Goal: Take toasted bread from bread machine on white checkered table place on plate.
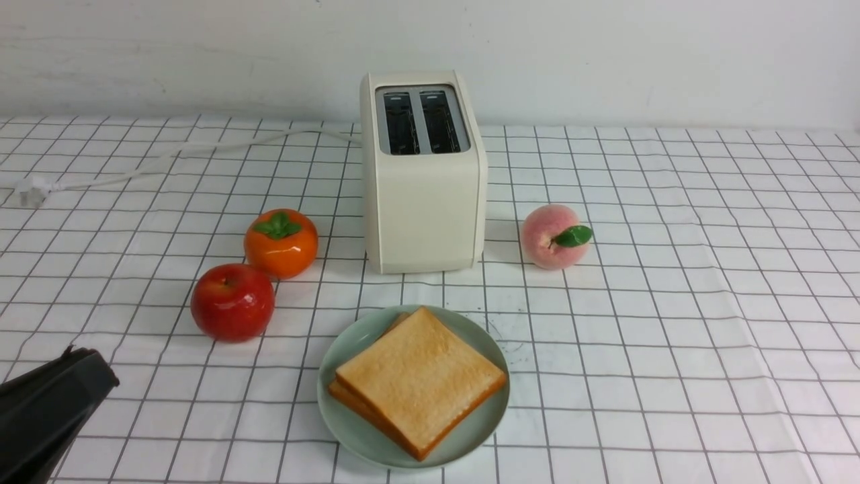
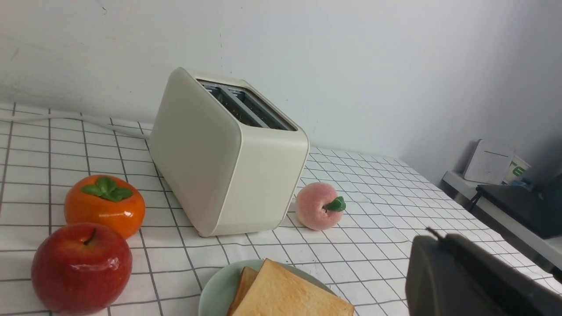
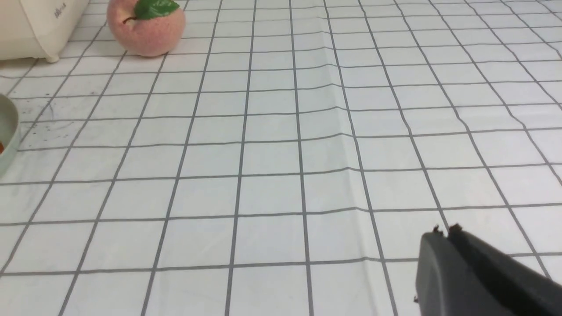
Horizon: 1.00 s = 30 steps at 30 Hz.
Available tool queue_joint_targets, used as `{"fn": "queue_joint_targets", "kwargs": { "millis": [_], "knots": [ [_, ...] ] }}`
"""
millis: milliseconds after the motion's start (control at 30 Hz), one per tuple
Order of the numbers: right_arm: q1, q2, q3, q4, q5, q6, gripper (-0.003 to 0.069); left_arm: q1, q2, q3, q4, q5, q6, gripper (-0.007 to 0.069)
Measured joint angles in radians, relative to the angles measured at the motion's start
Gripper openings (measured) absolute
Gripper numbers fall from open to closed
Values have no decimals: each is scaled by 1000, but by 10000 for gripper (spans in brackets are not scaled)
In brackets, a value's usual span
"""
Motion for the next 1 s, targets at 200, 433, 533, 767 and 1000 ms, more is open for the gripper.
{"fn": "queue_joint_targets", "kwargs": {
  "millis": [200,433,533,767,1000],
  "knots": [
    [0,0,0,0,1,0,14,0,0,0,0,0,0,-13],
    [0,0,0,0,1,0,22,0,0,0,0,0,0,-13],
    [0,0,0,0,1,0,24,0,0,0,0,0,0,-11],
    [0,0,0,0,1,0,31,0,0,0,0,0,0,-8],
    [0,0,0,0,1,0,38,0,0,0,-2,-65,0,-8]
  ]
}}
